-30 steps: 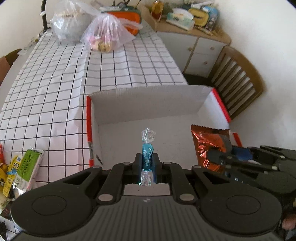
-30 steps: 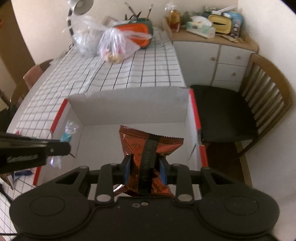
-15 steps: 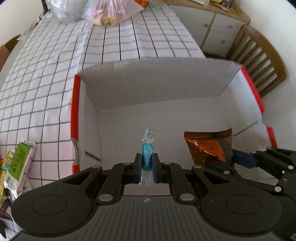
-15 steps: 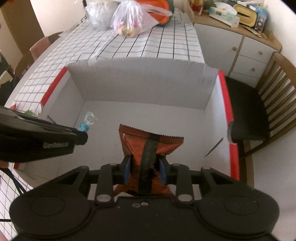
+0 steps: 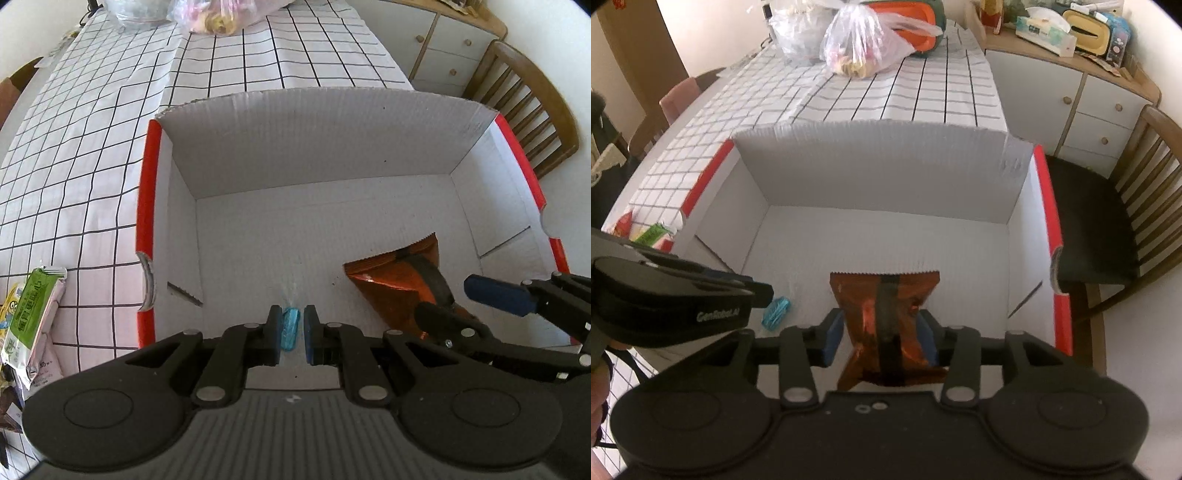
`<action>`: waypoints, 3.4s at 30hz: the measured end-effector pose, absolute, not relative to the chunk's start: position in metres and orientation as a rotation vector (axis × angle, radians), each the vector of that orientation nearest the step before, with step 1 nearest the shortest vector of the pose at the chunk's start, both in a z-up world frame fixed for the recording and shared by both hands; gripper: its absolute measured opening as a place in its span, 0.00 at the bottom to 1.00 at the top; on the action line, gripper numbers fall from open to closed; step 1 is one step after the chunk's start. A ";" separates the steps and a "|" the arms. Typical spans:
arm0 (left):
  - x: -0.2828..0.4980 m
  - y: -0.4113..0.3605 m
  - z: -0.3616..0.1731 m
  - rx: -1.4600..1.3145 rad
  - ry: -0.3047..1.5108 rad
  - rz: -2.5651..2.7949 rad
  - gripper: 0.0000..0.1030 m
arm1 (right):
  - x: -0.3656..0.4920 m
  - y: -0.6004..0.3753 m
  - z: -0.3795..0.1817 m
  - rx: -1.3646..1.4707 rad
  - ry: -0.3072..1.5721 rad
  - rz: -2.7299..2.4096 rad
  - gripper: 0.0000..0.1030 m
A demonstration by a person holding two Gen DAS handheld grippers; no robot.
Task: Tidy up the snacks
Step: 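Carry the chip bag and blue candy over the red box with both tools, then open both tools to drop the chip bag and candy into the box, then grasp the green packet with the right tool while the left tool grasps the black candy packet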
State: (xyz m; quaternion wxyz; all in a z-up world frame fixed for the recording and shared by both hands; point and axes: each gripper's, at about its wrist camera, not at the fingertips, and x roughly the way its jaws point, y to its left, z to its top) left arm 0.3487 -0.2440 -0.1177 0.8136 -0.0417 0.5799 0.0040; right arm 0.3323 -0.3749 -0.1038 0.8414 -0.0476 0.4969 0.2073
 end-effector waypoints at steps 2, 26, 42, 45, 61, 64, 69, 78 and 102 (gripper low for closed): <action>0.344 -0.242 -0.113 -0.101 1.220 0.001 0.11 | 0.331 -0.376 -0.099 -0.091 1.036 0.441 0.46; 0.252 -0.193 -0.035 -0.156 0.985 -0.089 0.28 | 0.256 -0.359 -0.019 -0.020 0.826 0.455 0.80; 0.168 -0.118 0.002 -0.172 0.819 -0.081 0.71 | 0.189 -0.298 0.019 -0.003 0.703 0.532 0.97; 0.153 -0.100 0.003 -0.174 0.795 -0.061 0.77 | 0.177 -0.281 0.022 -0.012 0.681 0.555 0.99; 0.097 0.023 -0.018 -0.282 0.799 0.019 0.99 | 0.146 -0.192 -0.001 -0.005 0.731 0.603 1.00; 0.091 0.041 -0.026 -0.286 0.818 0.053 0.99 | 0.145 -0.178 -0.009 -0.006 0.756 0.582 1.00; 0.082 0.068 -0.043 -0.307 0.863 0.106 0.99 | 0.150 -0.164 -0.022 -0.004 0.800 0.540 1.00; 0.088 0.107 -0.079 -0.385 0.964 0.240 0.99 | 0.196 -0.133 -0.051 -0.018 0.892 0.488 0.99; 0.135 0.158 -0.162 -0.716 1.241 0.585 0.82 | 0.311 -0.055 -0.139 -0.013 1.131 0.453 0.80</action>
